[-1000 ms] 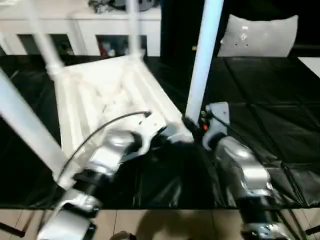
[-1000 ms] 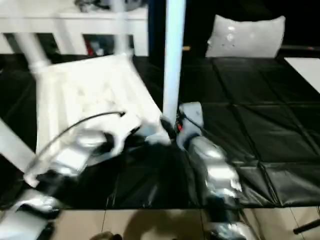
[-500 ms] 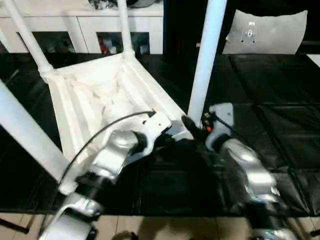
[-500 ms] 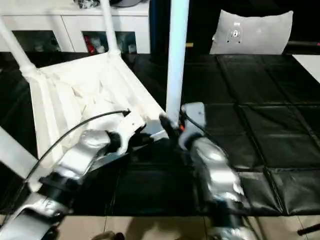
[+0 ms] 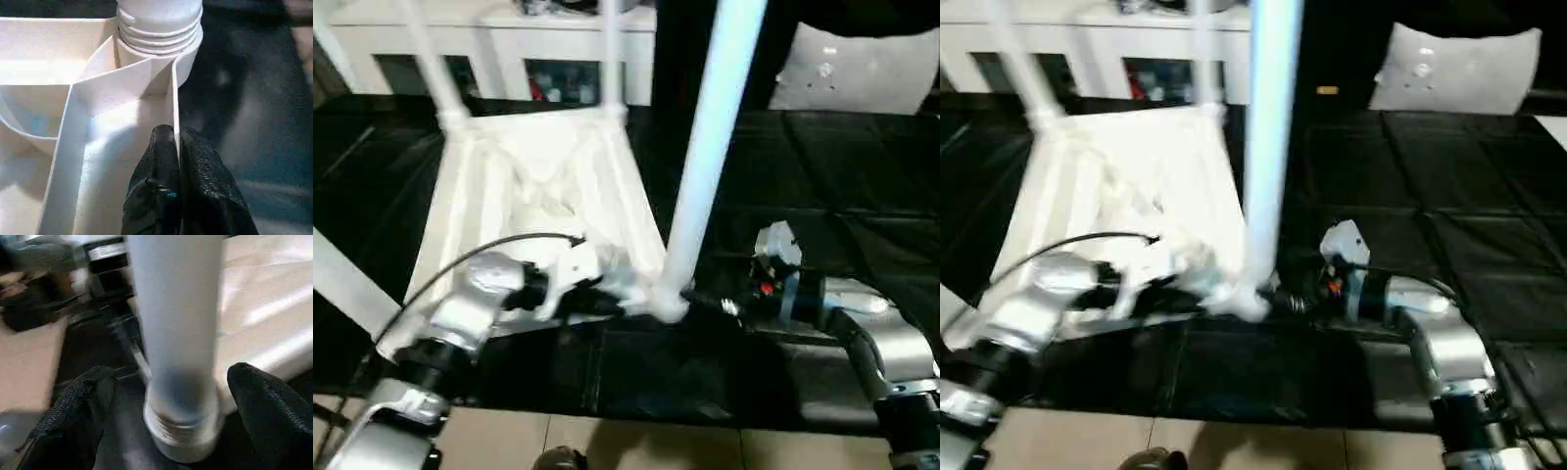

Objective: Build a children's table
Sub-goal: Rotate leg to tighten

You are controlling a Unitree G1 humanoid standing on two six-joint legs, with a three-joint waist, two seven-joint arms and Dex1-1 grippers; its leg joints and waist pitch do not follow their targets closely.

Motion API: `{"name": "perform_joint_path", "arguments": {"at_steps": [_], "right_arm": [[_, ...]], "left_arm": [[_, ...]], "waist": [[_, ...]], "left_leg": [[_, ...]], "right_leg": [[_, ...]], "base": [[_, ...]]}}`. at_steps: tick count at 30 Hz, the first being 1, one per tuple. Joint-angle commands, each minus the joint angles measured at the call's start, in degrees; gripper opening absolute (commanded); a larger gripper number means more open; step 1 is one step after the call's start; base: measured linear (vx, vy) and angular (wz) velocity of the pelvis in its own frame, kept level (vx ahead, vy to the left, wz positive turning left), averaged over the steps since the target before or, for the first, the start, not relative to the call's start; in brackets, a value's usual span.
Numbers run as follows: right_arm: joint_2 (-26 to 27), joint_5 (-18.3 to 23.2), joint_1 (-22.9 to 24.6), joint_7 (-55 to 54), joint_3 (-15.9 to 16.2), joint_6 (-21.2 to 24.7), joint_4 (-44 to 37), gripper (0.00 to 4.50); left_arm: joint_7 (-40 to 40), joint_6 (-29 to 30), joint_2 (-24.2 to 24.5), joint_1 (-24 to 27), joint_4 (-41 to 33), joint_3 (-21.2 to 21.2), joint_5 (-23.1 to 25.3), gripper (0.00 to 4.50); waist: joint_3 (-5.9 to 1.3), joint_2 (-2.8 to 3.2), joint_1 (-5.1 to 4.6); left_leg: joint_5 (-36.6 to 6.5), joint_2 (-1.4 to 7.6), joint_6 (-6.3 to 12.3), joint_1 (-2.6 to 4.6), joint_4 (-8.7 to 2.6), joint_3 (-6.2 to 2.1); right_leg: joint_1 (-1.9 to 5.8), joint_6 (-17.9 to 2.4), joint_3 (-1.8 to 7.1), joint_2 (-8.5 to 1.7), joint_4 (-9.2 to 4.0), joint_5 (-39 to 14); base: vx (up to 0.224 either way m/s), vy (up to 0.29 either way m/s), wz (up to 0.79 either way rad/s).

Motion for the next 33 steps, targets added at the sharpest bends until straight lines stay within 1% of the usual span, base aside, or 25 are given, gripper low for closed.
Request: {"name": "perform_joint_path", "arguments": {"at_steps": [1, 2, 3, 4, 5, 6, 7, 9, 11, 12, 13, 15, 16, 17, 18, 19, 23, 24, 26, 27, 29, 30, 31, 32, 33], "right_arm": [[-0.1, 0.2, -1.3, 2.4, 1.6, -0.9, 1.1, 3.89], [0.1, 0.2, -1.6, 2.7, 2.0, -0.9, 1.4, 3.75], [0.2, 0.3, -1.7, 3.1, 2.3, -1.0, 1.6, 3.60], [0.2, 0.3, -2.0, 3.5, 2.5, -1.0, 1.8, 3.54], [0.2, 0.4, -2.2, 3.8, 2.8, -0.9, 2.1, 3.49], [0.3, 0.5, -2.7, 4.9, 3.5, -0.3, 2.6, 3.42], [0.3, 0.5, -3.0, 5.6, 3.8, -0.2, 3.0, 3.29], [0.1, 0.3, -3.5, 6.5, 4.5, -0.1, 3.7, 3.09], [-0.2, 0.1, -4.0, 7.5, 5.1, -0.1, 4.2, 3.04], [-0.3, 0.0, -4.1, 7.9, 5.4, -0.1, 4.3, 2.85], [-0.4, 0.1, -4.3, 8.4, 5.7, 0.0, 4.6, 2.85], [-0.7, 0.1, -4.6, 9.1, 6.1, 0.2, 4.9, 2.59], [-0.7, 0.1, -4.6, 9.1, 6.2, 0.2, 5.0, 2.53], [-0.8, 0.1, -4.7, 9.3, 6.3, 0.2, 5.1, 2.53], [-0.8, 0.1, -4.9, 9.6, 6.4, 0.3, 5.3, 2.35], [-0.8, 0.1, -5.0, 9.9, 6.5, 0.4, 5.4, 2.25], [-0.8, 0.7, -5.0, 10.4, 6.6, 1.5, 5.1, 2.10], [-0.8, 1.3, -4.8, 10.5, 6.6, 2.6, 4.6, 2.08], [-0.7, 1.6, -4.6, 10.5, 6.6, 3.2, 4.3, 2.07], [-0.4, 3.1, -3.4, 9.6, 6.5, 6.2, 2.1, 2.07], [0.3, 4.1, -2.1, 8.2, 6.3, 7.8, 0.2, 2.07], [1.5, 4.5, -0.9, 5.7, 6.1, 9.1, -1.4, 2.07], [1.7, 4.5, -0.7, 5.3, 6.0, 9.3, -1.6, 2.07], [2.9, 3.8, 0.0, 2.8, 6.0, 8.8, -2.2, 2.07], [5.0, 1.9, 1.0, -1.6, 6.2, 8.3, -2.7, 2.07]], "left_arm": [[-5.7, -3.1, -0.1, -2.1, -0.3, -2.9, -0.6, 0.00], [-6.4, -3.6, 0.1, -2.2, -0.1, -3.3, -0.5, 0.00], [-7.0, -4.0, 0.2, -2.3, 0.1, -3.6, -0.5, 0.00], [-7.7, -4.3, 0.3, -2.4, 0.2, -3.9, -0.5, 0.00], [-8.3, -4.4, 0.3, -2.5, 0.1, -4.1, -0.7, 0.00], [-9.3, -5.0, 0.4, -2.6, 0.2, -4.7, -0.6, 0.00], [-10.0, -5.4, 0.4, -2.8, 0.3, -4.9, -0.5, 0.00], [-10.6, -6.0, 0.4, -3.1, 0.8, -5.2, -0.3, 0.00], [-11.1, -6.7, 0.3, -3.4, 1.4, -5.3, -0.1, 0.00], [-11.3, -7.0, 0.3, -3.5, 1.7, -5.4, 0.0, 0.00], [-11.4, -7.3, 0.2, -3.8, 2.2, -5.4, 0.0, 0.00], [-11.4, -7.9, 0.1, -4.2, 3.0, -5.4, 0.2, 0.00], [-11.5, -8.0, 0.1, -4.2, 3.0, -5.4, 0.3, 0.00], [-11.5, -8.1, 0.1, -4.3, 3.2, -5.5, 0.3, 0.00], [-11.5, -8.3, 0.2, -4.4, 3.5, -5.5, 0.4, 0.00], [-11.4, -8.5, 0.2, -4.5, 3.7, -5.5, 0.4, 0.00], [-10.9, -8.2, 0.0, -4.6, 4.0, -5.1, 0.2, 0.00], [-10.6, -7.7, -0.2, -4.5, 4.1, -4.8, -0.1, 0.00], [-10.2, -7.4, -0.4, -4.5, 4.2, -4.6, -0.3, 0.00], [-8.8, -5.2, -1.0, -4.1, 3.1, -3.8, -0.9, 0.00], [-6.6, -3.4, -1.8, -3.7, 1.8, -2.9, -1.6, 0.00], [-4.1, -1.5, -2.6, -3.3, 0.4, -2.2, -1.8, 0.00], [-3.7, -1.1, -2.7, -3.2, 0.1, -2.1, -1.8, 0.00], [-1.6, -0.4, -3.4, -3.1, -0.3, -1.7, -1.5, 0.00], [2.0, 1.6, -4.6, -2.9, -1.1, -1.3, -0.7, 0.00]], "waist": [[-3.83, -0.80, -0.25], [-3.84, -0.75, -0.14], [-3.75, -0.71, 0.15], [-3.75, -0.73, 0.20], [-3.77, -0.91, 0.32], [-3.78, -0.86, 0.33], [-3.76, -0.94, 0.37], [-3.77, -0.92, 0.51], [-3.89, -1.06, 0.56], [-3.91, -1.13, 0.54], [-3.92, -1.04, 0.54], [-3.94, -1.17, 0.58], [-3.93, -1.17, 0.58], [-3.90, -1.14, 0.57], [-3.90, -1.17, 0.59], [-3.80, -1.06, 0.60], [-3.70, -1.10, 0.59], [-3.68, -1.07, 0.58], [-3.67, -1.10, 0.57], [-3.65, -1.01, 0.59], [-3.71, -0.79, 0.85], [-3.66, -0.88, 1.02], [-3.66, -0.88, 1.02], [-3.50, -0.90, 1.02], [-3.17, -0.91, 0.88]], "left_leg": [[-11.1, 2.80, 4.20, 1.59, -3.73, -0.34], [-11.6, 2.80, 3.85, 1.67, -3.71, -0.29], [-13.1, 2.97, 2.71, 1.88, -3.93, -0.30], [-13.4, 2.97, 2.42, 1.90, -3.98, -0.34], [-13.6, 2.99, 2.01, 1.87, -4.06, -0.37], [-13.8, 2.97, 1.89, 1.85, -4.09, -0.38], [-14.1, 3.01, 1.54, 1.87, -4.13, -0.32], [-13.9, 2.98, 1.56, 1.81, -4.11, -0.34], [-13.2, 2.95, 1.60, 1.75, -4.03, -0.34], [-12.7, 2.89, 1.83, 1.69, -3.95, -0.32], [-12.5, 2.89, 1.86, 1.68, -3.94, -0.32], [-11.9, 2.87, 2.16, 1.60, -3.84, -0.30], [-11.8, 2.85, 2.23, 1.59, -3.85, -0.30], [-11.9, 2.89, 2.26, 1.65, -3.85, -0.30], [-12.1, 2.92, 2.25, 1.68, -3.83, -0.29], [-12.6, 2.92, 2.11, 1.70, -3.88, -0.28], [-13.6, 2.95, 1.62, 1.74, -3.99, -0.32], [-13.9, 3.00, 1.44, 1.83, -4.02, -0.33], [-14.0, 3.01, 1.38, 1.83, -4.06, -0.35], [-13.7, 3.00, 1.37, 1.82, -4.07, -0.32], [-13.3, 3.06, 1.48, 1.85, -4.01, -0.36], [-13.5, 3.18, 1.41, 1.95, -4.11, -0.36], [-13.5, 3.18, 1.41, 1.95, -4.11, -0.36], [-14.6, 3.01, 1.00, 1.80, -4.20, -0.35], [-16.6, 2.99, 0.03, 1.84, -4.41, -0.38]], "right_leg": [[1.86, -15.2, 2.31, -3.30, -3.76, -7.0], [1.79, -15.1, 2.35, -3.30, -3.83, -7.6], [1.66, -14.7, 2.49, -3.40, -3.93, -9.0], [1.65, -14.7, 2.47, -3.36, -3.91, -9.1], [1.74, -14.6, 2.47, -3.45, -3.85, -9.2], [1.77, -14.6, 2.44, -3.45, -3.82, -9.2], [1.72, -14.5, 2.49, -3.49, -3.87, -9.2], [1.75, -14.6, 2.47, -3.46, -3.78, -8.5], [1.90, -14.7, 2.45, -3.53, -3.65, -7.3], [1.94, -14.9, 2.42, -3.48, -3.59, -6.5], [1.95, -15.0, 2.41, -3.51, -3.56, -6.3], [2.03, -15.2, 2.39, -3.49, -3.47, -5.7], [2.04, -15.2, 2.37, -3.46, -3.47, -5.6], [1.99, -15.2, 2.36, -3.46, -3.49, -5.9], [1.99, -15.3, 2.38, -3.51, -3.49, -6.0], [1.92, -15.3, 2.40, -3.51, -3.61, -6.7], [1.92, -15.0, 2.43, -3.57, -3.75, -8.6], [1.83, -15.0, 2.46, -3.50, -3.76, -8.7], [1.86, -15.0, 2.46, -3.51, -3.74, -8.7], [1.88, -15.0, 2.49, -3.42, -3.71, -8.2], [1.85, -15.1, 2.52, -3.48, -3.60, -7.2], [1.79, -15.0, 2.55, -3.46, -3.62, -7.1], [1.79, -15.0, 2.55, -3.46, -3.62, -7.1], [1.76, -14.6, 2.54, -3.56, -3.87, -9.4], [1.55, -13.7, 2.70, -3.66, -4.24, -12.7]], "base": [[0.000, 0.000, 0.00], [0.000, 0.000, 0.00], [0.000, 0.000, 0.00], [0.000, 0.000, 0.00], [0.000, 0.000, 0.00], [0.000, 0.000, 0.00], [0.000, 0.000, 0.00], [0.000, 0.000, 0.00], [0.000, 0.000, 0.00], [0.000, 0.000, 0.00], [0.000, 0.000, 0.00], [0.000, 0.000, 0.00], [0.000, 0.000, 0.00], [0.000, 0.000, 0.00], [0.000, 0.000, 0.00], [0.000, 0.000, 0.00], [0.000, 0.000, 0.00], [0.000, 0.000, 0.00], [0.000, 0.000, 0.00], [0.000, 0.000, 0.00], [0.000, 0.000, 0.00], [0.000, 0.000, 0.00], [0.000, 0.000, 0.00], [0.000, 0.000, 0.00], [0.000, 0.000, 0.00]]}}
